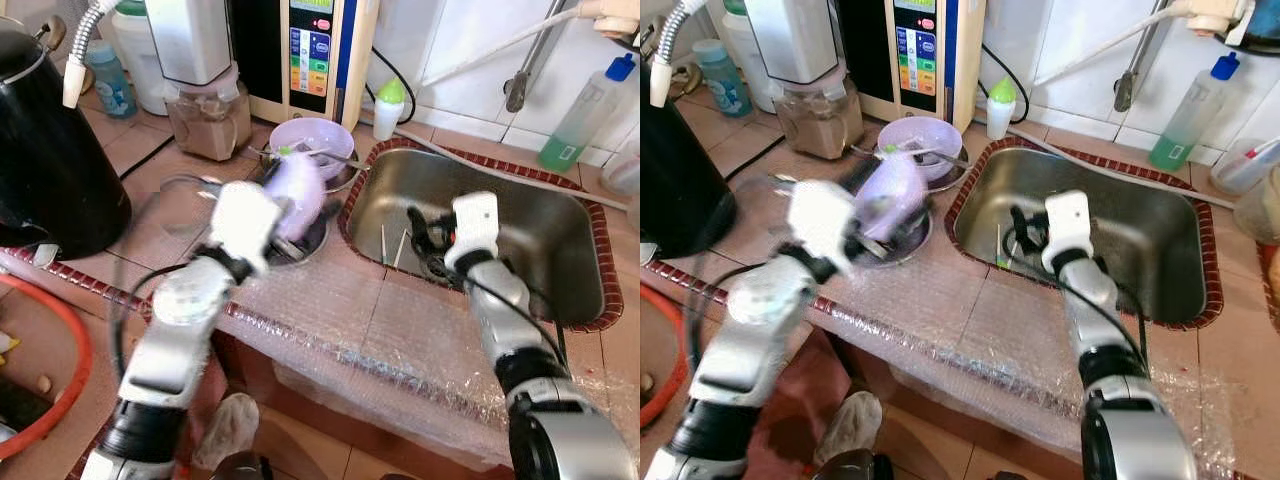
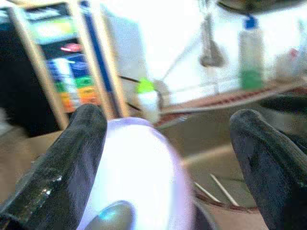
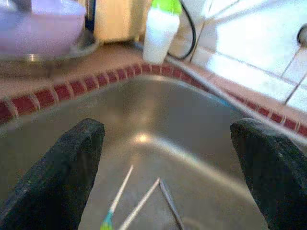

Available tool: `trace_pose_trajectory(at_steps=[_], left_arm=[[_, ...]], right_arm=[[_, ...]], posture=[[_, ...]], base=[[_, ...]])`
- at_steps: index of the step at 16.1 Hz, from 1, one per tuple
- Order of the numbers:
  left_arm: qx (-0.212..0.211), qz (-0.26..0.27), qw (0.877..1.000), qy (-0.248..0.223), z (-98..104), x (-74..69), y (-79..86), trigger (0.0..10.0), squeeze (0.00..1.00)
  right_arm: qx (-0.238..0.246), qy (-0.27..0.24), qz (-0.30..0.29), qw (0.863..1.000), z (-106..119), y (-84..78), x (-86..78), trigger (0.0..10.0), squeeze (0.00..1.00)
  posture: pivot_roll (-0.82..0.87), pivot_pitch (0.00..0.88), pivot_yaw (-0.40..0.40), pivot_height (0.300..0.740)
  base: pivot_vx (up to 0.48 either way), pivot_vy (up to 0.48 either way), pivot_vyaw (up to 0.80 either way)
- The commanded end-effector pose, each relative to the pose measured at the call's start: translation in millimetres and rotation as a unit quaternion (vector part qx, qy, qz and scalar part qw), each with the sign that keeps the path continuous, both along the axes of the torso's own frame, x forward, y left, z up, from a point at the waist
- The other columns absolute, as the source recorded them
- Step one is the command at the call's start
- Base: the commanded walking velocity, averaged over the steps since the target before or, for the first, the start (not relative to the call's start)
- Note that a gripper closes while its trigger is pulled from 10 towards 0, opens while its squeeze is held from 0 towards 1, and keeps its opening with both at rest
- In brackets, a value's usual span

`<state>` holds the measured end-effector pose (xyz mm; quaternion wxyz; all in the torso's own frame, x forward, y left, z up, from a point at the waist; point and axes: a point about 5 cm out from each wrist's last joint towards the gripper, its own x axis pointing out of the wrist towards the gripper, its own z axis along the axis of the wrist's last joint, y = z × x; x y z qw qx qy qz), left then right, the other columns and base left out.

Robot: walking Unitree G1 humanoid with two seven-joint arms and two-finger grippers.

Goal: Kitchen organization

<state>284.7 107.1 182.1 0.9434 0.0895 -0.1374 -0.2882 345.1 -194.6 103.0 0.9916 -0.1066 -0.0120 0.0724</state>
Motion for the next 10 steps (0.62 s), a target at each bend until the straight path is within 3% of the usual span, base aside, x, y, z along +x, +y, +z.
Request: trace_pose_trajectory(at_steps=[1, 5, 8, 10], left_arm=[[0.005, -0.009, 1.000, 0.005, -4.3, -3.9, -2.8, 10.0, 1.00], [0.011, -0.023, 1.000, -0.007, -2.4, -3.2, -8.8, 10.0, 1.00], [-0.019, 0.034, 0.998, -0.041, 9.6, -1.2, 1.9, 10.0, 1.00], [-0.070, 0.119, 0.989, -0.046, 13.5, -1.5, 21.6, 10.0, 1.00]], right_arm=[[-0.005, -0.012, 0.005, 1.000, 2.8, 2.9, -0.5, 10.0, 1.00], [-0.008, -0.022, 0.009, 1.000, 8.0, 6.4, 1.6, 10.0, 1.00], [-0.013, -0.026, 0.003, 1.000, 8.0, 5.2, 0.5, 10.0, 1.00], [-0.015, -0.031, -0.006, 0.999, 6.6, 3.0, -2.1, 10.0, 1.00]], posture=[[0.03, 0.024, -0.017, 0.740], [0.03, 0.025, -0.015, 0.740], [0.03, 0.023, -0.011, 0.740], [0.03, 0.023, -0.011, 0.740]], base=[[0.000, 0.000, 0.00], [0.000, 0.000, 0.00], [0.000, 0.000, 0.00], [0.000, 0.000, 0.00]])
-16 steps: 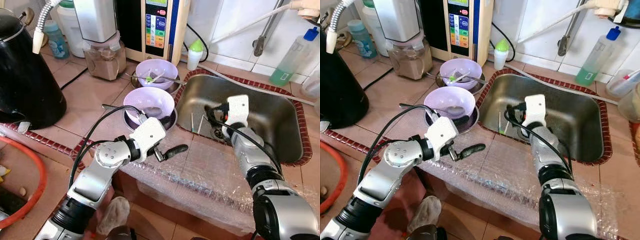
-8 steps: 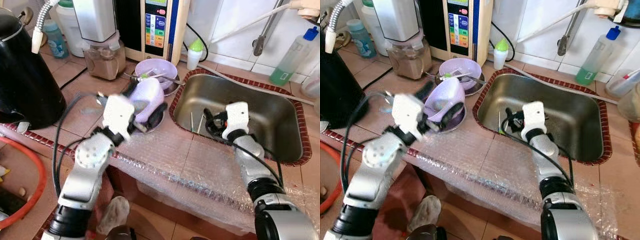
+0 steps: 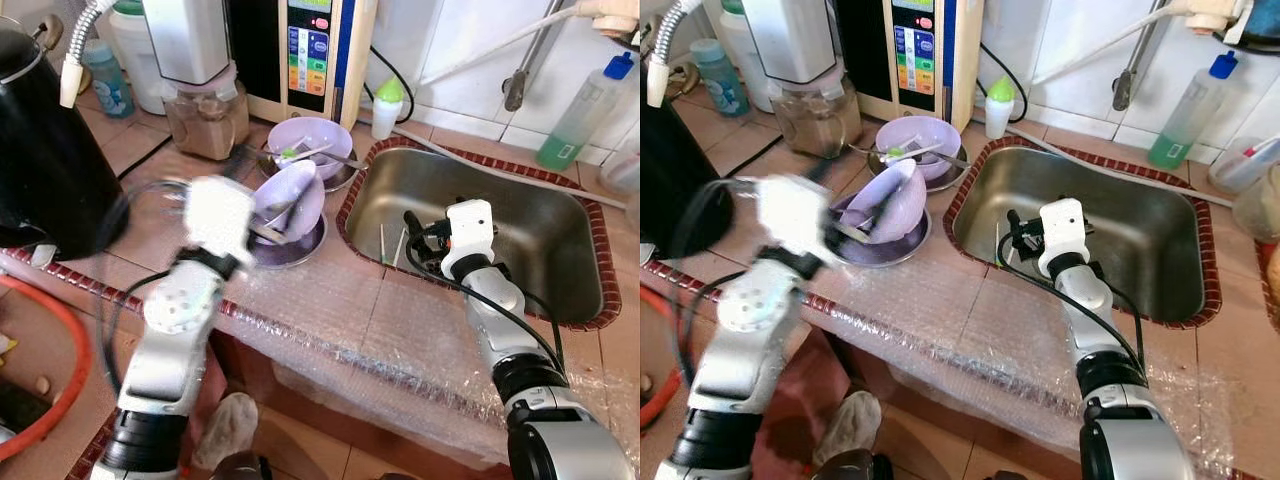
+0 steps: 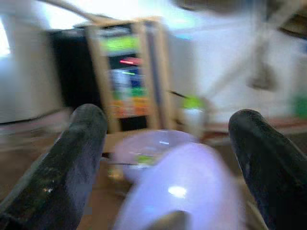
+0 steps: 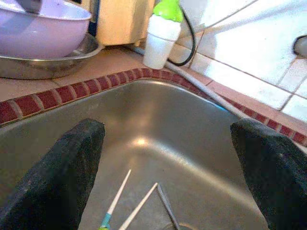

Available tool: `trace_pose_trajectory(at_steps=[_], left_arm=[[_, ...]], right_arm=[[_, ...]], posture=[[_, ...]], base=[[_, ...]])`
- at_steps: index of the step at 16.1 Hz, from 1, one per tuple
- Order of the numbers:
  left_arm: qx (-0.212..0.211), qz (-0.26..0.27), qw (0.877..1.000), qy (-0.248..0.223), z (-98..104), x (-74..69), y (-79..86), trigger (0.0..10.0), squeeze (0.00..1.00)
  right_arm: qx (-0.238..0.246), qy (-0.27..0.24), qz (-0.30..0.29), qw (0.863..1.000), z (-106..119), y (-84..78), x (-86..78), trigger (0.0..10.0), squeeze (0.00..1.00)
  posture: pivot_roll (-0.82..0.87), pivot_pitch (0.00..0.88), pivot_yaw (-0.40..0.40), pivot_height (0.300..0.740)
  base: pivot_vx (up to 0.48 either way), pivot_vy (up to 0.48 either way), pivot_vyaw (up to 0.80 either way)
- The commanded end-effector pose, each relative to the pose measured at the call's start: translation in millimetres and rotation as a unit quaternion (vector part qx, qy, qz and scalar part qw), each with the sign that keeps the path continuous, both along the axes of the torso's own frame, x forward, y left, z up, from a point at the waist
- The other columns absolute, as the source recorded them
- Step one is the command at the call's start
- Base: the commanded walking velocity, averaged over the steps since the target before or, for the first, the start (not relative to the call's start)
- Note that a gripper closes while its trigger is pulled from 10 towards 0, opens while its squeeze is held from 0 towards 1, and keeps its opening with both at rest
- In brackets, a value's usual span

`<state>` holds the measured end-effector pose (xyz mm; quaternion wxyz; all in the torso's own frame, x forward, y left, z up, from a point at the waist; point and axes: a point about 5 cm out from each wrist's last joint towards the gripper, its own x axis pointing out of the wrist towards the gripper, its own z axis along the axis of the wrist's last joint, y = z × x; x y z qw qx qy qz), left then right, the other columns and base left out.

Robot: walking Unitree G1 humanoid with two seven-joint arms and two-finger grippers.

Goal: Kitchen organization

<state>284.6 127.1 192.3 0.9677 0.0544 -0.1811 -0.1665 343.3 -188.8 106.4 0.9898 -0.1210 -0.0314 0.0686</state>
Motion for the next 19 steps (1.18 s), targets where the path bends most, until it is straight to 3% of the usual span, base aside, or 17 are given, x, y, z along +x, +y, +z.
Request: trace_pose_trajectory(at_steps=[1, 4, 5, 6, 7, 9, 12, 14, 16, 17, 19], left_arm=[[-0.020, 0.038, 0.999, -0.005, 1.0, -4.9, 10.1, 10.0, 1.00], [-0.050, 0.114, 0.992, 0.026, -13.1, -13.5, 30.7, 10.0, 1.00], [-0.092, 0.150, 0.982, 0.066, -25.9, -15.3, 41.0, 10.0, 1.00], [-0.114, 0.165, 0.976, 0.084, -31.5, -15.7, 45.5, 10.0, 1.00], [-0.145, 0.180, 0.967, 0.109, -38.4, -14.8, 50.6, 10.0, 0.77], [-0.182, 0.189, 0.955, 0.136, -44.9, -11.5, 55.2, 10.0, 0.00], [-0.239, 0.198, 0.935, 0.172, -51.6, -4.1, 57.3, 10.0, 0.00], [-0.266, 0.195, 0.925, 0.190, -55.1, -1.2, 55.1, 10.0, 0.00], [-0.332, 0.176, 0.898, 0.230, -62.1, 6.3, 48.0, 10.0, 0.00], [-0.332, 0.176, 0.898, 0.230, -62.1, 6.3, 48.0, 10.0, 0.00], [-0.362, 0.162, 0.886, 0.241, -59.8, 13.3, 46.0, 10.0, 0.00]], right_arm=[[-0.002, -0.012, -0.005, 1.000, 1.6, -2.9, -2.8, 10.0, 1.00], [-0.003, -0.014, 0.002, 1.000, -2.6, -0.3, -9.0, 10.0, 1.00], [-0.004, -0.011, 0.022, 1.000, -5.0, 3.7, -12.7, 10.0, 0.87], [0.000, -0.010, 0.042, 0.999, -5.6, 7.2, -15.2, 10.0, 0.57], [0.009, -0.012, 0.086, 0.996, -4.5, 15.5, -20.7, 10.0, 0.00], [0.021, -0.016, 0.145, 0.989, -0.7, 26.5, -29.8, 10.0, 0.00], [0.017, -0.029, 0.203, 0.979, 10.0, 39.4, -43.8, 10.0, 0.00], [0.022, -0.041, 0.195, 0.980, 16.8, 40.0, -44.5, 10.0, 0.00], [0.031, -0.045, 0.206, 0.977, 23.6, 44.1, -49.9, 10.0, 0.00], [0.031, -0.045, 0.206, 0.977, 23.6, 44.1, -49.9, 10.0, 0.00], [0.029, -0.037, 0.223, 0.974, 24.6, 46.1, -55.9, 10.0, 0.00]], posture=[[0.05, 0.023, -0.018, 0.740], [0.06, 0.026, -0.029, 0.740], [0.07, 0.026, -0.035, 0.740], [0.07, 0.027, -0.036, 0.740], [0.07, 0.029, -0.037, 0.740], [0.06, 0.036, -0.035, 0.740], [0.03, 0.054, -0.028, 0.740], [0.02, 0.064, -0.023, 0.740], [0.00, 0.072, -0.017, 0.740], [0.00, 0.072, -0.017, 0.740], [0.00, 0.074, -0.014, 0.740]], base=[[0.000, 0.000, 0.00], [0.000, 0.000, 0.00], [0.000, 0.000, 0.00], [0.000, 0.000, 0.00], [0.000, 0.000, 0.00], [0.000, 0.000, 0.00], [0.000, 0.000, 0.00], [0.000, 0.000, 0.00], [0.000, 0.000, 0.00], [0.000, 0.000, 0.00], [0.000, 0.000, 0.00]])
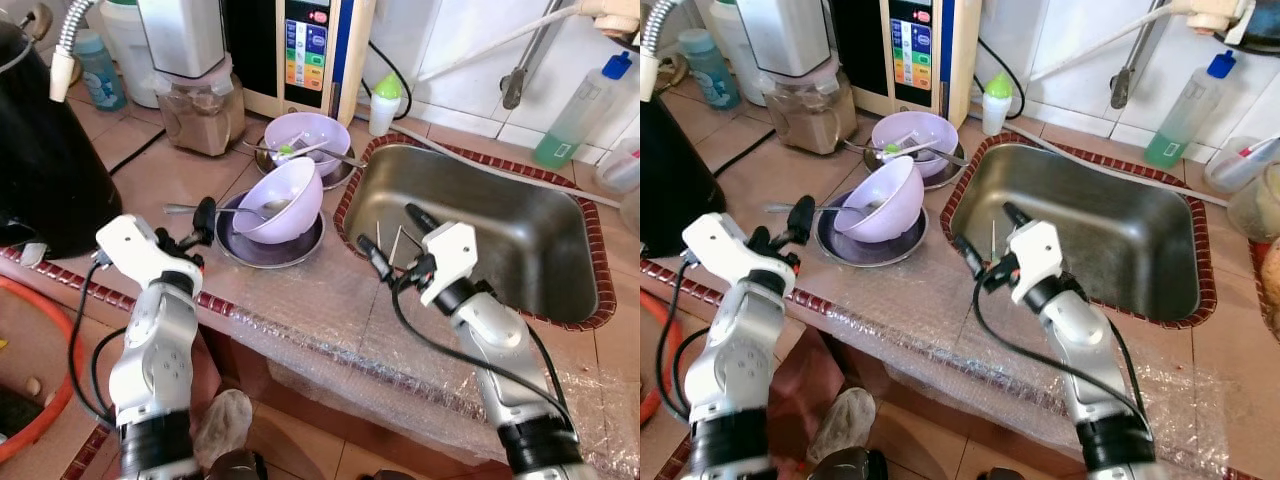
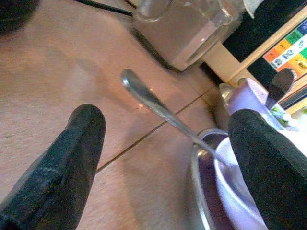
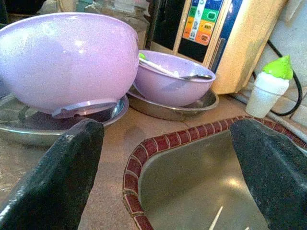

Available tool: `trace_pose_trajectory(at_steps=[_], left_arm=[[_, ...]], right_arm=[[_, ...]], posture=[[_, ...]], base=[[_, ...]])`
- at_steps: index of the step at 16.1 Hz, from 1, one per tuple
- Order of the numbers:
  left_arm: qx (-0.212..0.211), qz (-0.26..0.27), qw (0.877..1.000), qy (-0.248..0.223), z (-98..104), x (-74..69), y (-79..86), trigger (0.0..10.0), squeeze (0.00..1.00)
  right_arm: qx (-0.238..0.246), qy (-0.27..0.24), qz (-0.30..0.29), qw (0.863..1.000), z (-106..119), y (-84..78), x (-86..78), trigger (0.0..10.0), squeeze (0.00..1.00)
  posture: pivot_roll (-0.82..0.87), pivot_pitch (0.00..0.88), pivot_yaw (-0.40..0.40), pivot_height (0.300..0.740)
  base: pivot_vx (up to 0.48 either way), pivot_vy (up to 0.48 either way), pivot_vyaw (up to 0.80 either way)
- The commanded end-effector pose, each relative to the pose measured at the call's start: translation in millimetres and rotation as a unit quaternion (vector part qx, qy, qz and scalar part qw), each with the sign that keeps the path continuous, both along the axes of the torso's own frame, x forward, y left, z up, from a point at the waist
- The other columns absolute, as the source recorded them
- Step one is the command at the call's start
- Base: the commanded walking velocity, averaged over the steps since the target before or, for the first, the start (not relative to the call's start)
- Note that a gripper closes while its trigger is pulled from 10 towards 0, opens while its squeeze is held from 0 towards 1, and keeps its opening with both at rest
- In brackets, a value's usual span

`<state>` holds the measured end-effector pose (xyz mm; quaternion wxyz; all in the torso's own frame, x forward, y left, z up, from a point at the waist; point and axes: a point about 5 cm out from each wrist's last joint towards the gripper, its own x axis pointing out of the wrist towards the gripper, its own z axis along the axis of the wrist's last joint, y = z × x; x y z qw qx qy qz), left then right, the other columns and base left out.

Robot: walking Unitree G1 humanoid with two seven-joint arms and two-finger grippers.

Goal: Kitchen organization

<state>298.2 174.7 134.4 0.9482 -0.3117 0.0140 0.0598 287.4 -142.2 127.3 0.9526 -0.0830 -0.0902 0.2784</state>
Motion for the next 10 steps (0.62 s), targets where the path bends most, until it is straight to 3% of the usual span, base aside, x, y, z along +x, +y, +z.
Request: trace_pose_trajectory(at_steps=[1, 5, 7, 8, 9, 10], left_arm=[[-0.037, -0.009, 0.999, 0.011, -1.6, 6.2, -3.4, 10.0, 0.00], [-0.090, -0.017, 0.996, 0.024, -3.8, 20.3, -2.4, 10.0, 0.00], [-0.106, -0.013, 0.994, 0.022, -3.1, 27.3, 0.3, 10.0, 0.00], [-0.118, -0.010, 0.992, 0.030, -4.0, 30.4, 1.3, 3.0, 0.00], [-0.135, -0.008, 0.990, 0.031, -4.5, 31.9, 1.8, 0.0, 0.00], [-0.138, -0.009, 0.990, 0.029, -4.4, 32.9, 2.4, 0.0, 0.00]], right_arm=[[0.002, 0.000, 0.018, 1.000, 5.9, 3.2, -4.0, 10.0, 0.00], [0.014, 0.018, 0.111, 0.994, 15.9, 22.9, -19.0, 10.0, 0.00], [0.000, 0.020, 0.115, 0.993, 15.5, 23.5, -20.6, 10.0, 0.00], [-0.001, 0.021, 0.111, 0.994, 14.6, 23.0, -20.3, 10.0, 0.00], [-0.001, 0.023, 0.112, 0.993, 15.0, 23.4, -20.8, 10.0, 0.00], [0.001, 0.028, 0.117, 0.993, 15.9, 24.9, -21.9, 10.0, 0.00]], posture=[[-0.01, 0.075, -0.011, 0.740], [-0.01, 0.077, -0.009, 0.740], [-0.02, 0.074, -0.008, 0.740], [-0.02, 0.074, -0.008, 0.740], [-0.02, 0.070, -0.005, 0.740], [-0.02, 0.069, -0.005, 0.740]], base=[[0.000, 0.000, 0.00], [0.000, 0.000, 0.00], [0.000, 0.000, 0.00], [0.000, 0.000, 0.00], [0.000, 0.000, 0.00], [0.000, 0.000, 0.00]])
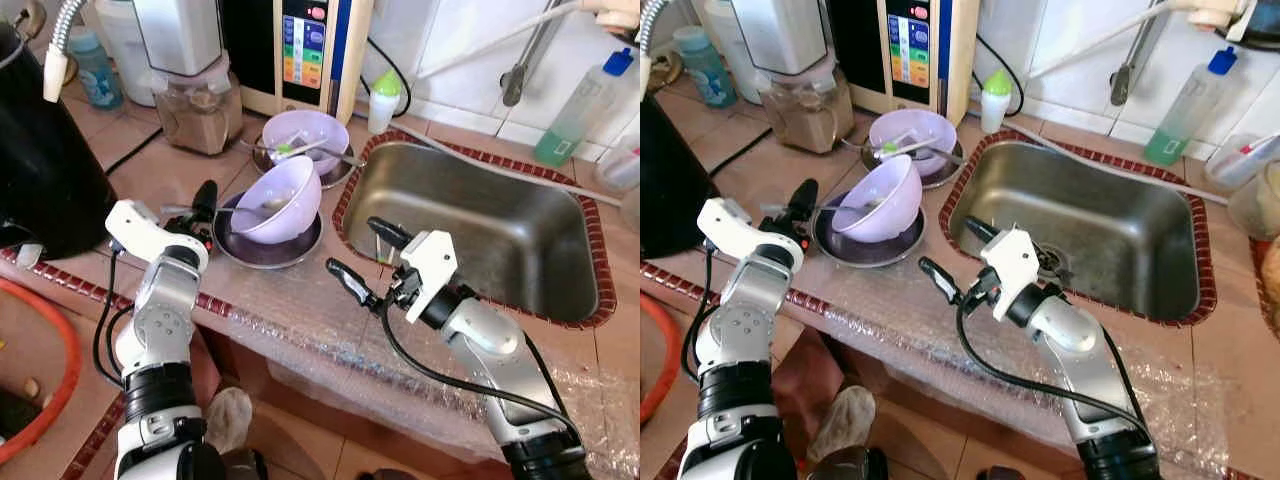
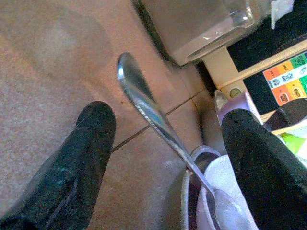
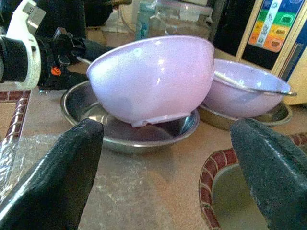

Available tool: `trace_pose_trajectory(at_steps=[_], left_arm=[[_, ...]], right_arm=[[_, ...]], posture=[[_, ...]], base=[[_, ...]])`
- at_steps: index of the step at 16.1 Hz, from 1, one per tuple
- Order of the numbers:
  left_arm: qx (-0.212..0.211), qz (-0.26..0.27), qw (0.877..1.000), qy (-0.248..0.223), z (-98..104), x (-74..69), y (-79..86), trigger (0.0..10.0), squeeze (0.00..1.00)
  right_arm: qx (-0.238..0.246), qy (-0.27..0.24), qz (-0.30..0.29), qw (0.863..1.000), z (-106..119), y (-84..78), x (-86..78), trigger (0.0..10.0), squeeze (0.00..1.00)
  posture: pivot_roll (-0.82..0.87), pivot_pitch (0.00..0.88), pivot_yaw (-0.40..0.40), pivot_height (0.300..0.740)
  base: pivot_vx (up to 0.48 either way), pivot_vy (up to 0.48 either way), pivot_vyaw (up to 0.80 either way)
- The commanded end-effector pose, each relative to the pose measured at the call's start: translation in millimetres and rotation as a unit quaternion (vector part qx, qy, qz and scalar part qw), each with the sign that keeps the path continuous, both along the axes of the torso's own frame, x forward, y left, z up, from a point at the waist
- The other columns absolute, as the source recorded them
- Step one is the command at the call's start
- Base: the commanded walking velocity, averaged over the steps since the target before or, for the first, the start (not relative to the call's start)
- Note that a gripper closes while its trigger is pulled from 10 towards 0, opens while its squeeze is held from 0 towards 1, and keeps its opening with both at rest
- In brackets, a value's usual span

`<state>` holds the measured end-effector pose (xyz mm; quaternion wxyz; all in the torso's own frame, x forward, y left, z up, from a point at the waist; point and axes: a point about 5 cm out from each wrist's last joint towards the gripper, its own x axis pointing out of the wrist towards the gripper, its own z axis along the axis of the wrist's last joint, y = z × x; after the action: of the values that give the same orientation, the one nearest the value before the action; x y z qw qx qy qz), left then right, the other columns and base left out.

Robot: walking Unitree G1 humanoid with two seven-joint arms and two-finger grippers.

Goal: Kitchen organization

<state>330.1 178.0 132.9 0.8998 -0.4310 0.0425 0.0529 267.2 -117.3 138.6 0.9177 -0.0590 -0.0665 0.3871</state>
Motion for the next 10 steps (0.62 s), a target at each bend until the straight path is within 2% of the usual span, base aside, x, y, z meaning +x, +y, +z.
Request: trace_pose_trajectory(at_steps=[1, 4, 10], left_arm=[[-0.013, -0.001, 1.000, 0.011, -3.2, 2.5, -0.5, 0.0, 0.00], [-0.017, -0.011, 1.000, 0.009, -3.1, 4.8, -1.5, 0.0, 0.00], [-0.012, -0.005, 1.000, -0.012, 6.7, 6.8, 5.0, 0.0, 0.00]], right_arm=[[0.002, 0.002, 0.021, 1.000, 5.9, 2.8, -4.5, 10.0, 0.00], [0.000, 0.017, 0.051, 0.999, 5.8, 6.8, -8.1, 10.0, 0.00], [-0.022, 0.020, 0.032, 0.999, -3.3, 8.3, -5.6, 10.0, 0.00]], posture=[[-0.02, 0.068, -0.004, 0.740], [-0.02, 0.068, -0.003, 0.740], [0.00, 0.061, 0.000, 0.740]], base=[[0.000, 0.000, 0.00], [0.000, 0.000, 0.00], [0.000, 0.000, 0.00]])
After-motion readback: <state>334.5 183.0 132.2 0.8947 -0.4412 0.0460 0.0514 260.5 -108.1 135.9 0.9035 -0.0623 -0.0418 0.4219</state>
